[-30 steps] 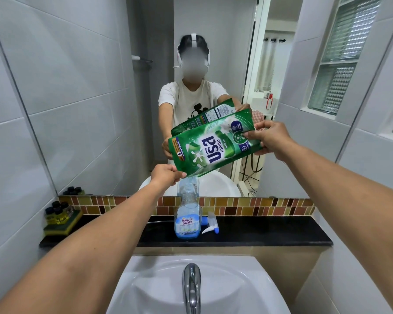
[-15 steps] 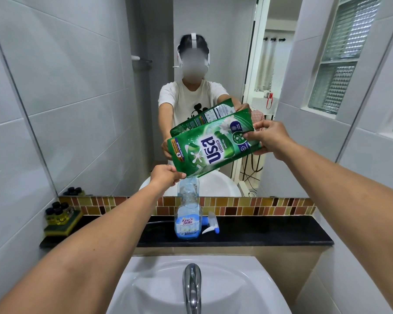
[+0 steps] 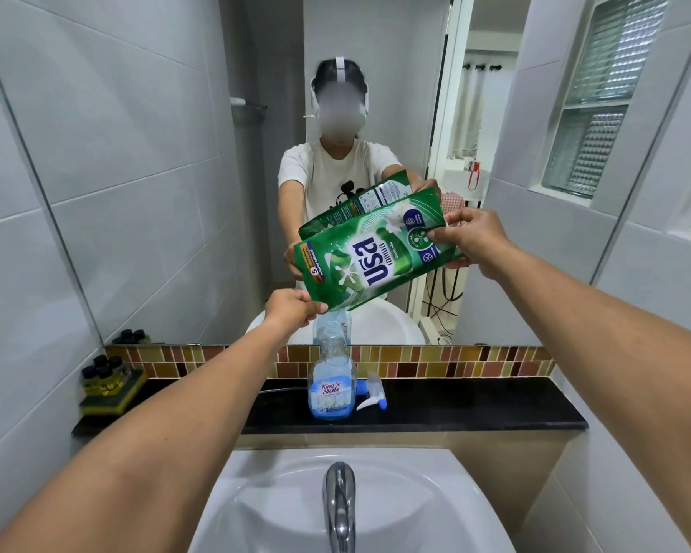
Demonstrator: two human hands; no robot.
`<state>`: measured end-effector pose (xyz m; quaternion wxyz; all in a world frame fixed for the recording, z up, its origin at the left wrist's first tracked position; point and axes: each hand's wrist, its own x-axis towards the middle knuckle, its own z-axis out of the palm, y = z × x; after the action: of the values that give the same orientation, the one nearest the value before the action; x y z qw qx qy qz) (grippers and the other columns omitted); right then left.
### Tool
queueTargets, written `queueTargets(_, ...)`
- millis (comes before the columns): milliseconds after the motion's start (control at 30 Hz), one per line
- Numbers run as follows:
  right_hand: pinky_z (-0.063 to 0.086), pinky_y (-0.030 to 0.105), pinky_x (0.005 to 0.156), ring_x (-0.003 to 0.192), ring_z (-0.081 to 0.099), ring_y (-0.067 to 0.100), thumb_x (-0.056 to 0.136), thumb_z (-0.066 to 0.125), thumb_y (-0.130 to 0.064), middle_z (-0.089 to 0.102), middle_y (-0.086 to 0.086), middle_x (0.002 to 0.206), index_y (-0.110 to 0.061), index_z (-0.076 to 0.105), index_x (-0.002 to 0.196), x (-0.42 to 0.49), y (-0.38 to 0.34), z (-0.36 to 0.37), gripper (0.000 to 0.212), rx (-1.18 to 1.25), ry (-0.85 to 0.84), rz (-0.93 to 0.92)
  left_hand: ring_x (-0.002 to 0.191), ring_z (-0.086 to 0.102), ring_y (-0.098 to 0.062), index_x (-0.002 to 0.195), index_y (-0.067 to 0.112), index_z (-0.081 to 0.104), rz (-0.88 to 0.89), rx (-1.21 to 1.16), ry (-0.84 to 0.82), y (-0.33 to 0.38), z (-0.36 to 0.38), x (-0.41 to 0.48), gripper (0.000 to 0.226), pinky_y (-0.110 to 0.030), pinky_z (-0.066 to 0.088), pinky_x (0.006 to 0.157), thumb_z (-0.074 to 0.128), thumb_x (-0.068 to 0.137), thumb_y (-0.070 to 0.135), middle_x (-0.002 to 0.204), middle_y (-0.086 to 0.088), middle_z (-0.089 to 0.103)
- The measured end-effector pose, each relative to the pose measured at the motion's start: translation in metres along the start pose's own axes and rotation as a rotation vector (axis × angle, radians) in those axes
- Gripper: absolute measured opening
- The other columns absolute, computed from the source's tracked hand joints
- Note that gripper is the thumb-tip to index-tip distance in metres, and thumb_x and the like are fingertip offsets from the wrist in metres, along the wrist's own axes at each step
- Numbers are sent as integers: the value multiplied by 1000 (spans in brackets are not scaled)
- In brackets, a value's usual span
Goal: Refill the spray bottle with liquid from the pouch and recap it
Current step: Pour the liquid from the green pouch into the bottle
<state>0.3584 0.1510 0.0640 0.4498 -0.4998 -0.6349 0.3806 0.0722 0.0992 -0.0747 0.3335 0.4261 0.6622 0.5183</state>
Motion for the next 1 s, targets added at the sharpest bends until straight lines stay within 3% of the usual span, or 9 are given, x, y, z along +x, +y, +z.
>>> queueTargets(567,63,47,74,89,74,28,80,80,-13,74,8,100,-17,60,89,-1,0,3,22,-6,26,7,75,61,-20,61,14,67,-18,-12,4,0,-1,-3,24,-30,52,67,84,77,8,79,-7,72)
queueTargets(833,60,35,58,86,73,25,81,79,-13,73,8,100,-19,59,86,-5,-3,4,22,-1,29,4,65,55,-16,67,9,66,-23,-28,-8,-1,2,-5,20,-24,47,60,83,77,6,67,-4,65)
queueTargets(1000,57,31,55,85,73,23,82,78,-15,73,7,100,-18,59,88,-5,-3,4,20,-11,23,3,68,57,-17,74,6,70,-29,-17,-3,-1,2,-4,14,-25,49,62,83,77,7,75,-6,69)
